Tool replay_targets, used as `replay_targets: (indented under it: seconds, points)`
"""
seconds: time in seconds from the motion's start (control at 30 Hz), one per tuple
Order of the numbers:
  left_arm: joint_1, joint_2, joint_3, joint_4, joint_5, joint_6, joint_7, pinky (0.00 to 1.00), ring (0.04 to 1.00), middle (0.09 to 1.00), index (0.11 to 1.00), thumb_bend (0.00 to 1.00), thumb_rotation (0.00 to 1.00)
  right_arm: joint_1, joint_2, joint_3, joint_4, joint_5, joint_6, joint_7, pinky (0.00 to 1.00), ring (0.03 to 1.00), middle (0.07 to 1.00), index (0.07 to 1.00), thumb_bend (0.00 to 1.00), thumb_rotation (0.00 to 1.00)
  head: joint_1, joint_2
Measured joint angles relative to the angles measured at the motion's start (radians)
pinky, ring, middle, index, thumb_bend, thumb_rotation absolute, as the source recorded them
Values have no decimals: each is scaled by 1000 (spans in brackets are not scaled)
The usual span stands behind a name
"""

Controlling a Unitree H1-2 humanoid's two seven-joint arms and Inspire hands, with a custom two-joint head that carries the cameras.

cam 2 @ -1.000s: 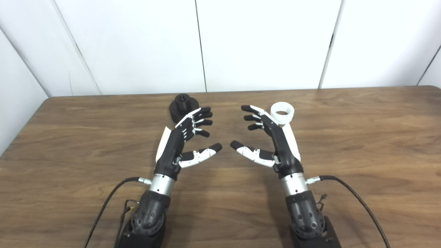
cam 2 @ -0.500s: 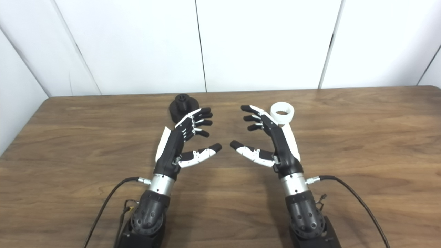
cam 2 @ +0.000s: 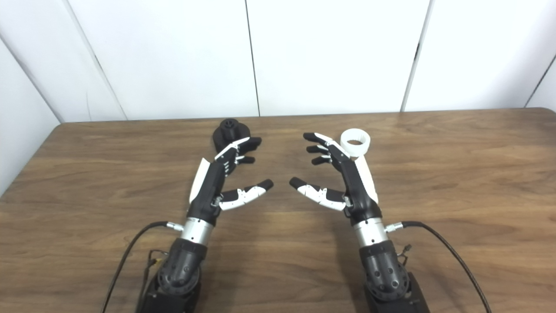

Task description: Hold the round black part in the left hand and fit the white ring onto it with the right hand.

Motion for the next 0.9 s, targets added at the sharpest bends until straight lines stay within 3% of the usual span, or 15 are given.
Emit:
replay_targets:
  seconds: [0.33,0.6,0.9]
  points:
    - [0,48,3,-52,3,56,-25,711,834,839,769,676,171,-1,0,0,2,1,0,0,631,749,819,788,650,298,5,2]
    - [-7,105,22,-116,18,118,-45,757,842,833,780,680,175,-2,0,0,4,5,-1,0,647,754,824,797,638,285,11,-2]
    - [-42,170,44,-144,164,164,-26,756,842,839,791,681,198,-3,0,0,6,7,-1,0,648,758,825,793,642,288,14,0]
